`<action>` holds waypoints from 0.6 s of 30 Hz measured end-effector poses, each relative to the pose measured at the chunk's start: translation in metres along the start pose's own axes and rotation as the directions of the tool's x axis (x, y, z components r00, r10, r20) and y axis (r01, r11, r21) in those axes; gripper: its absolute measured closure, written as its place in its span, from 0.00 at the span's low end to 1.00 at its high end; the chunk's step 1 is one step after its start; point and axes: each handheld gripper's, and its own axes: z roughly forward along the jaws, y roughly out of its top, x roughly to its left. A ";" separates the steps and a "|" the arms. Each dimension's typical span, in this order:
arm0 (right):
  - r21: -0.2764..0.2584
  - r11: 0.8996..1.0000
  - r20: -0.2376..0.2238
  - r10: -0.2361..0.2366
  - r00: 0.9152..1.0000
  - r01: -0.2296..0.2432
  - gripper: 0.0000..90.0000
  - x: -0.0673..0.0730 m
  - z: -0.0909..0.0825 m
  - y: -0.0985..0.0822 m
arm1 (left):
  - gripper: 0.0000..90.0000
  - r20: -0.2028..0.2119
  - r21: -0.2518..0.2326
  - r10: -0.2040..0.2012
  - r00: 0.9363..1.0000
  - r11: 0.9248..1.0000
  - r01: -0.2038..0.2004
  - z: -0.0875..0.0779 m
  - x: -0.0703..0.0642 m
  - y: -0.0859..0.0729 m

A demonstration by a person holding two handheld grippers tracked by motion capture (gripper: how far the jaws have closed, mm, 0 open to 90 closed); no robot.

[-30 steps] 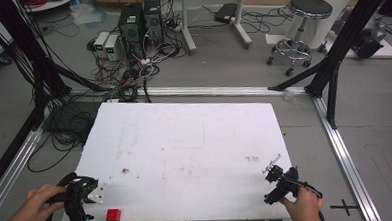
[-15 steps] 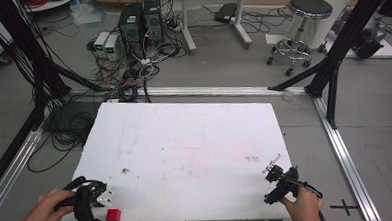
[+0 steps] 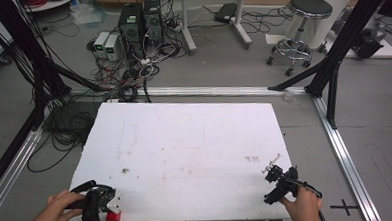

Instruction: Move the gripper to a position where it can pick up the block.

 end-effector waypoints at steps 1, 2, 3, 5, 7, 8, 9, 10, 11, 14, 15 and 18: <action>0.001 1.000 0.000 0.001 1.000 -0.001 0.05 0.000 0.000 0.000 | 0.25 0.000 0.002 0.005 1.000 1.000 -0.005 0.001 0.000 0.001; 0.000 1.000 0.000 -0.002 1.000 0.002 0.05 0.000 0.000 0.000 | 0.25 0.000 0.002 0.005 1.000 1.000 -0.005 0.001 0.000 0.001; 0.000 1.000 0.001 -0.002 1.000 0.002 0.05 0.000 0.001 0.000 | 0.26 -0.002 0.008 0.016 1.000 1.000 -0.016 0.002 0.000 0.005; 0.000 1.000 0.001 0.000 1.000 0.000 0.05 0.000 0.001 0.000 | 0.26 0.007 0.008 0.028 1.000 1.000 -0.028 0.005 0.000 0.008; 0.001 1.000 0.000 0.001 1.000 -0.001 0.05 0.000 0.000 0.000 | 0.26 0.010 0.011 0.035 0.999 0.999 -0.036 0.007 0.000 0.010; 0.002 1.000 -0.001 0.000 1.000 0.000 0.05 0.000 0.000 0.000 | 0.26 0.011 0.010 0.044 0.999 0.999 -0.044 0.008 0.000 0.011; 0.000 1.000 -0.001 0.000 1.000 0.000 0.05 0.000 0.000 0.000 | 0.26 0.017 0.012 0.053 0.998 0.999 -0.053 0.009 0.000 0.012; 0.000 1.000 0.000 0.004 1.000 -0.004 0.05 0.000 0.000 0.000 | 0.26 0.019 0.019 0.063 0.998 0.998 -0.063 0.010 0.000 0.013; -0.003 1.000 0.001 0.002 1.000 -0.002 0.05 0.000 0.000 -0.001 | 0.25 0.015 0.025 0.066 0.998 0.998 -0.066 0.011 0.000 0.014; 0.000 1.000 0.001 0.003 1.000 -0.003 0.05 0.000 0.000 -0.001 | 0.26 0.020 0.027 0.069 0.997 0.997 -0.070 0.012 0.001 0.014; -0.001 1.000 0.000 0.006 1.000 -0.006 0.05 0.000 0.000 -0.001 | 0.26 0.016 0.026 0.071 0.997 0.997 -0.072 0.012 0.001 0.014; -0.001 1.000 0.001 0.006 1.000 -0.006 0.05 0.000 -0.001 -0.001 | 0.26 0.011 0.030 0.083 0.997 0.996 -0.083 0.012 0.000 0.014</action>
